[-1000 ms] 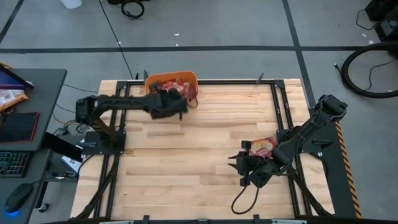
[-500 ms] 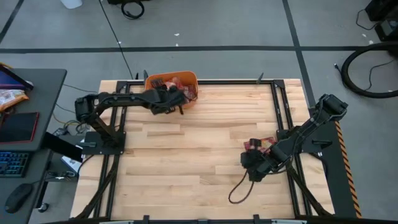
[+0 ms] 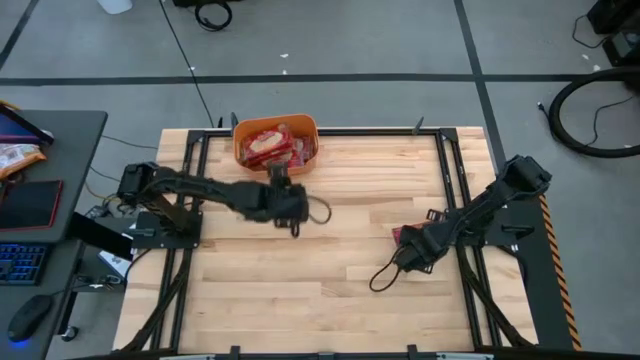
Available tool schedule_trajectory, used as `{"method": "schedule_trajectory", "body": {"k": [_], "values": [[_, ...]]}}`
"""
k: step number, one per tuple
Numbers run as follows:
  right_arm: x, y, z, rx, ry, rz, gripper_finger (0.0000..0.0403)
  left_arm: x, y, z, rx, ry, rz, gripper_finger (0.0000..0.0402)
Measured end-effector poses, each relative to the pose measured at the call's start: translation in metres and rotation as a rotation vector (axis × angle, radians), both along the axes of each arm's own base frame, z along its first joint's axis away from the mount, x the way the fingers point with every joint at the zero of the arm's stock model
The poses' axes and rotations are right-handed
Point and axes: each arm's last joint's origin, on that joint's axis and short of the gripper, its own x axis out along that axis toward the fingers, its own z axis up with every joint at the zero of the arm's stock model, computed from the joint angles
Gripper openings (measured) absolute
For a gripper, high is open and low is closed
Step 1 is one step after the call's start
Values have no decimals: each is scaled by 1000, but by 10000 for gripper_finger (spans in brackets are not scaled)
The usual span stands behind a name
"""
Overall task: Sort popcorn bags into baskets
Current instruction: Put the red popcorn bag into the orange bin
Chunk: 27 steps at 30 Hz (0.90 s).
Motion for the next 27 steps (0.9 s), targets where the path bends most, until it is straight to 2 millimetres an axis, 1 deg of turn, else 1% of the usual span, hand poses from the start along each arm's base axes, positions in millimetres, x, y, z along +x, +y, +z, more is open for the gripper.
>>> {"method": "schedule_trajectory", "body": {"k": [4, 6, 8, 9, 11, 14, 16, 18, 20, 23, 27], "values": [[4, -7, -16, 24, 44, 50, 121, -12, -20, -3, -12, 36, 40, 172], [12, -10, -21, 59, 26, 102, 120, -16, -29, -5, -59, 31, 50, 172], [26, -11, -20, 84, -48, 176, 120, -16, -38, -6, -131, 15, 36, 172], [37, -10, -17, 81, -125, 207, 120, -15, -41, -6, -163, -5, 30, 172], [61, -8, -5, 42, -301, 270, 120, -10, -47, -5, -220, -67, 20, 172], [86, -4, 23, -60, -511, 372, 120, 3, -53, -7, -309, -171, -4, 172], [97, 2, 40, -93, -601, 431, 120, 10, -59, -14, -359, -187, -33, 172], [101, 6, 51, -99, -622, 476, 120, 14, -67, -24, -385, -170, -47, 172], [103, 11, 56, -93, -639, 507, 120, 18, -73, -37, -396, -150, -19, 172], [100, 17, 55, -83, -634, 521, 120, 25, -85, -59, -415, -142, 15, 172], [92, 20, 46, -75, -605, 505, 120, 33, -108, -82, -418, -156, -34, 172]]}}
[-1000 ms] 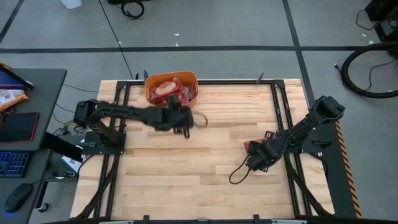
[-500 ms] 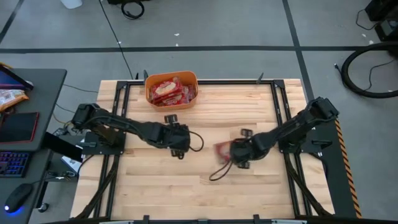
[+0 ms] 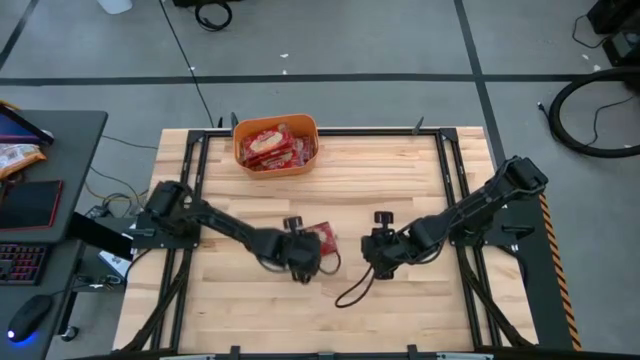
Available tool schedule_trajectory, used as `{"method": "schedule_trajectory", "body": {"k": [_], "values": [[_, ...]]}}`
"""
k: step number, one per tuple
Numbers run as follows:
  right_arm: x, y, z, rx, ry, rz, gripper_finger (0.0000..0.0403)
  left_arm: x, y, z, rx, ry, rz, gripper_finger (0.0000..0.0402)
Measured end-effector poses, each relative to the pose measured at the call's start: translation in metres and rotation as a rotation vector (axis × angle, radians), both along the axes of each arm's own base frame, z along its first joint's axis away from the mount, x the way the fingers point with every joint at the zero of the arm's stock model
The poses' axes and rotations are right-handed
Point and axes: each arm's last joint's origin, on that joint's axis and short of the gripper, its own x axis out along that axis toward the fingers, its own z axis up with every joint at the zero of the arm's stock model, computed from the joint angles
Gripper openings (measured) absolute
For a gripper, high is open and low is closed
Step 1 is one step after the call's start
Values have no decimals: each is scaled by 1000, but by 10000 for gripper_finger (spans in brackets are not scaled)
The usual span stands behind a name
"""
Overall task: Sort popcorn bags into baskets
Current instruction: Put the red popcorn bag into the orange bin
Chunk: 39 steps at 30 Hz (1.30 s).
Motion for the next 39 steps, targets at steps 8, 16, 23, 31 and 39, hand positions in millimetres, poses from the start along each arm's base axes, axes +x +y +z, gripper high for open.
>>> {"method": "schedule_trajectory", "body": {"k": [8, 16, 23, 31, 39], "values": [[-12, 3, -16, 14, 25, -36, 120, 3, -43, -16, 78, -44, -50, 172], [-12, 7, -18, 30, -3, -25, 120, -11, -72, 2, 104, -24, 1, 172], [-8, 9, -16, 45, -46, -4, 120, -24, -81, -1, 120, -5, 46, 172], [-7, 10, -16, 47, -56, 5, 120, -20, -77, -17, 141, 47, 51, 172], [-6, 10, -15, 51, -66, 8, 120, -21, -69, -45, 221, 188, 58, 172]]}}
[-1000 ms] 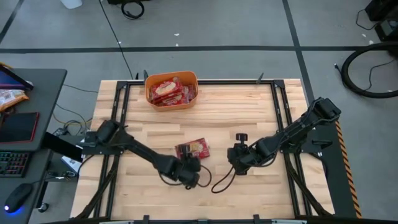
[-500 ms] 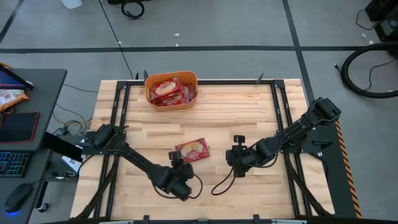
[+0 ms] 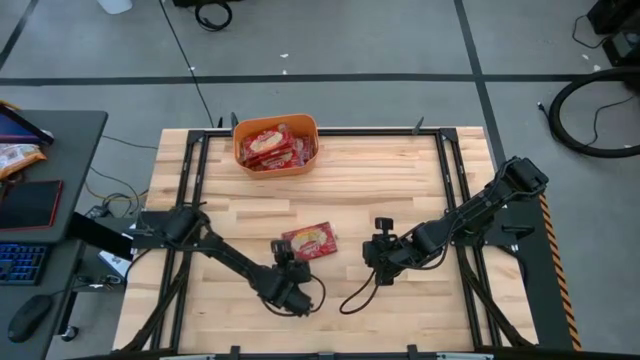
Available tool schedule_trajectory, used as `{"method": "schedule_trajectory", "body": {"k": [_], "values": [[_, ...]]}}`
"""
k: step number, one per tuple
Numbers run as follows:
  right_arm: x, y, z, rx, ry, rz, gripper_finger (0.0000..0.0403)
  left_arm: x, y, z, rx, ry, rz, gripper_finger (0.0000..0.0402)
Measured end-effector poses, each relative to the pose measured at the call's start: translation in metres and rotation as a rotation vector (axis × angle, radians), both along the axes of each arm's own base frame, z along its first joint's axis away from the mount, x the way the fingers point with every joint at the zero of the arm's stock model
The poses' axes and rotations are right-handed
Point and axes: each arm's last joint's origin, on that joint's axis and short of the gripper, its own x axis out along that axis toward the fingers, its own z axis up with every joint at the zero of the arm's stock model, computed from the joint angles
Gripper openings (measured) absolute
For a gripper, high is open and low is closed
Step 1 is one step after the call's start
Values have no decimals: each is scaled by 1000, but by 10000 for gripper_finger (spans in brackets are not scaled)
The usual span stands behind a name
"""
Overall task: Sort popcorn bags into baskets
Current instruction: Put the red popcorn bag into the orange bin
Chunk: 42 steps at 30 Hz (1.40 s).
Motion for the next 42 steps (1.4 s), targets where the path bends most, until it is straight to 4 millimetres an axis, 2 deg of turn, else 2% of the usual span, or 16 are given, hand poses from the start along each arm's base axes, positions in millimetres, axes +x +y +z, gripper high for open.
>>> {"method": "schedule_trajectory", "body": {"k": [3, 6, 14, 17, 20, 27, 31, 35, 38, 42], "values": [[0, 0, 0, 1, -1, 0, 120, 0, 2, -4, 24, 20, 3, 170], [0, 0, 0, 1, -2, 0, 120, 1, 5, -6, 37, 44, -7, 150], [-2, 5, 0, 4, -1, 18, 120, 5, 17, -9, 33, 86, 13, 25], [-3, 7, 0, 5, -2, 26, 120, 6, 20, -4, 57, 125, -5, 11], [-5, 10, 0, -3, -5, 29, 120, 8, 24, 16, 120, 154, -37, 11], [-6, 10, 0, -33, -16, 20, 120, 23, 46, 83, 392, 185, -119, 8], [-6, 11, 1, -31, -22, 19, 120, 33, 77, 122, 509, 209, -91, 7], [-7, 13, 1, -40, -32, 23, 120, 36, 125, 150, 548, 215, -3, 7], [-9, 16, 0, -51, -33, 25, 120, 30, 165, 164, 538, 218, 100, 6], [-13, 20, 0, -63, -28, 41, 120, 15, 219, 169, 530, 256, 240, 6]]}}
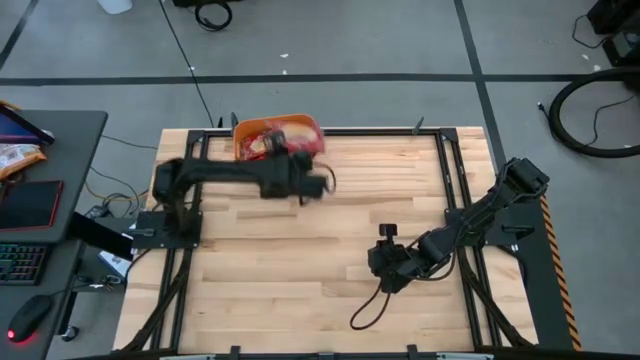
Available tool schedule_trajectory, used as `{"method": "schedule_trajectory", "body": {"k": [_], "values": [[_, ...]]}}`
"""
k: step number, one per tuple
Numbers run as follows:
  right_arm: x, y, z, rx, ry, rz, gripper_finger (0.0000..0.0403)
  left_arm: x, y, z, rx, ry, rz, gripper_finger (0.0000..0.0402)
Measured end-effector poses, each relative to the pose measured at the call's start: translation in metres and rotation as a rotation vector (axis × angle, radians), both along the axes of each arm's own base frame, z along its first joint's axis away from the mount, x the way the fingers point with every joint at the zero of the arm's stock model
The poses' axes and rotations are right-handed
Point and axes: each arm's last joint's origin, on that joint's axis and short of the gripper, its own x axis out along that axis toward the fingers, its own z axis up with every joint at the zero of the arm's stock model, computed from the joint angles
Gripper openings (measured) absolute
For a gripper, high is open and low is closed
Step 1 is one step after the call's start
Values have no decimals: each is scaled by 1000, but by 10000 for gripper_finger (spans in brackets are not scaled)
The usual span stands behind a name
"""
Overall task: Sort popcorn bags into baskets
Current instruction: Put the red popcorn bag into the orange bin, then return to Home Position
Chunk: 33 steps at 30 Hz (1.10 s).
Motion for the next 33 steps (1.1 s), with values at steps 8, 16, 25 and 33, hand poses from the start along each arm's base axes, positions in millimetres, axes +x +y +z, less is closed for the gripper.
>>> {"method": "schedule_trajectory", "body": {"k": [8, 16, 25, 33], "values": [[-4, 4, 0, -32, -7, 10, 120, -52, 86, -41, -112, -9, 211, 6], [-4, 4, 0, -37, -10, 0, 120, -63, 116, -68, -217, -87, 196, 57], [-7, 1, -2, -36, 15, -35, 120, -65, 96, -54, -342, -101, 122, 137], [-2, 4, 1, -27, -27, 0, 120, -70, 89, -16, -242, -275, 37, 120]]}}
